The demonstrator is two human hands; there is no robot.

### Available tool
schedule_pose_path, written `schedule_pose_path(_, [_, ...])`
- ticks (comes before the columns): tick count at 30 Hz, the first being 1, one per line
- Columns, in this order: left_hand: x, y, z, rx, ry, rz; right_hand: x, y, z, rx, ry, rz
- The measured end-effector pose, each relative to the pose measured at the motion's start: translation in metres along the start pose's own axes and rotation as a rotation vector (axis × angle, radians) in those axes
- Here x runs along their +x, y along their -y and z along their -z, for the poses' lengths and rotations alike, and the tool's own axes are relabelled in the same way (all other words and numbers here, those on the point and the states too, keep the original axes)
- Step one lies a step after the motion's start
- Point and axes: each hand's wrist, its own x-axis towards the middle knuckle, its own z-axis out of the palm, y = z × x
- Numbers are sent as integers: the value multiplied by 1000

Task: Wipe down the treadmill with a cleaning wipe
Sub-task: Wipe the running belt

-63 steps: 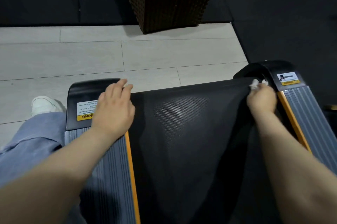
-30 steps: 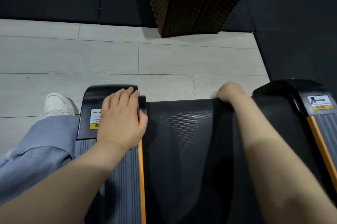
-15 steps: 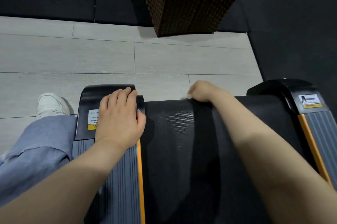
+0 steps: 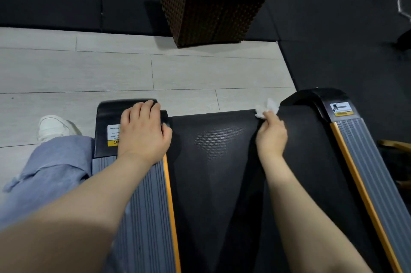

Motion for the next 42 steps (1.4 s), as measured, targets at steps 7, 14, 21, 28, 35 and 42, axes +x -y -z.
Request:
schedule_pose_path(7, [-4, 1, 5, -89, 115, 4, -140, 73, -17, 199, 137, 370])
schedule_pose_path(14, [-42, 27, 32, -143, 307, -137, -181, 85, 0, 76, 366, 482])
schedule_pose_path(21, [-97, 68, 75, 29, 549, -272, -185, 116, 53, 55, 773, 255])
schedule_pose_path(28, [-77, 65, 143, -279, 453, -236, -195, 178, 82, 595, 441, 27])
schedule_pose_path(35, [-16, 82, 164, -717, 485, -180, -172, 250, 53, 982, 461, -174])
schedule_pose_path(42, [35, 119, 212, -1070, 572, 152, -140, 331, 51, 925, 443, -271])
